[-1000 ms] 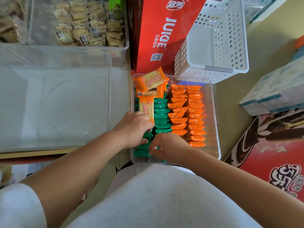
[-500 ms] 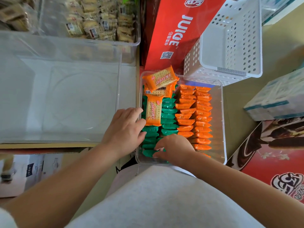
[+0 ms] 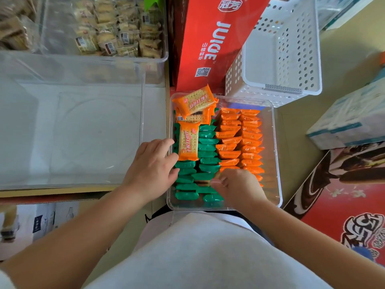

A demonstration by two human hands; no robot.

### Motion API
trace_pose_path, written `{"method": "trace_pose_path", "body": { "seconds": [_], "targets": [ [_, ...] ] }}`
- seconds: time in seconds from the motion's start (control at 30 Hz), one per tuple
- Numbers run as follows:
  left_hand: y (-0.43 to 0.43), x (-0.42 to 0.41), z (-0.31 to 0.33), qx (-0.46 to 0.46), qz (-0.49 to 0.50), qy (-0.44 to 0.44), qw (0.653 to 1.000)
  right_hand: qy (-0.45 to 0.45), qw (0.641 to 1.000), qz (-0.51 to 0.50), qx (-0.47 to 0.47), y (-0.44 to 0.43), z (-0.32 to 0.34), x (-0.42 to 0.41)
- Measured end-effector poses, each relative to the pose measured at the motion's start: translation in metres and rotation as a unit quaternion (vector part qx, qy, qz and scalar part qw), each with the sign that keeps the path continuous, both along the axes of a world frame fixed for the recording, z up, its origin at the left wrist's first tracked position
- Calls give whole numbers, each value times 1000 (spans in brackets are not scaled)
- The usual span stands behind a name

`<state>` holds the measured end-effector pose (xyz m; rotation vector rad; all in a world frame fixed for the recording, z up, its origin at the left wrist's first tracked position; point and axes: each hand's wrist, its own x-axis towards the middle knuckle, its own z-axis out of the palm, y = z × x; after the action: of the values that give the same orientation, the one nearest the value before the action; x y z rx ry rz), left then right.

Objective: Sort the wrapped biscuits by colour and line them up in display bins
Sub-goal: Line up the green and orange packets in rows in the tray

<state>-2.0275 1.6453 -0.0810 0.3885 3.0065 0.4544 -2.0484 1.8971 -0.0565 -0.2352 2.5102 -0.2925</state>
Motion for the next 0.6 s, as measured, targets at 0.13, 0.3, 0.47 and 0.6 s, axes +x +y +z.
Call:
{"method": "trace_pose_path", "body": {
  "seconds": [0.13, 0.3, 0.47, 0.6],
  "targets": [
    [1, 0, 2, -5, 1, -10, 1000, -147, 988, -7, 37, 4, -13, 3],
    [1, -1, 5, -13, -1, -16, 1000, -179, 981, 31, 69, -12, -25, -5],
    [1, -1, 3, -15, -3, -23, 1000, -224, 974, -37, 4, -24, -34, 1],
    [1, -1, 2, -18, -2, -27, 999, -252, 955, -146, -61, -20, -43, -1]
  ]
}}
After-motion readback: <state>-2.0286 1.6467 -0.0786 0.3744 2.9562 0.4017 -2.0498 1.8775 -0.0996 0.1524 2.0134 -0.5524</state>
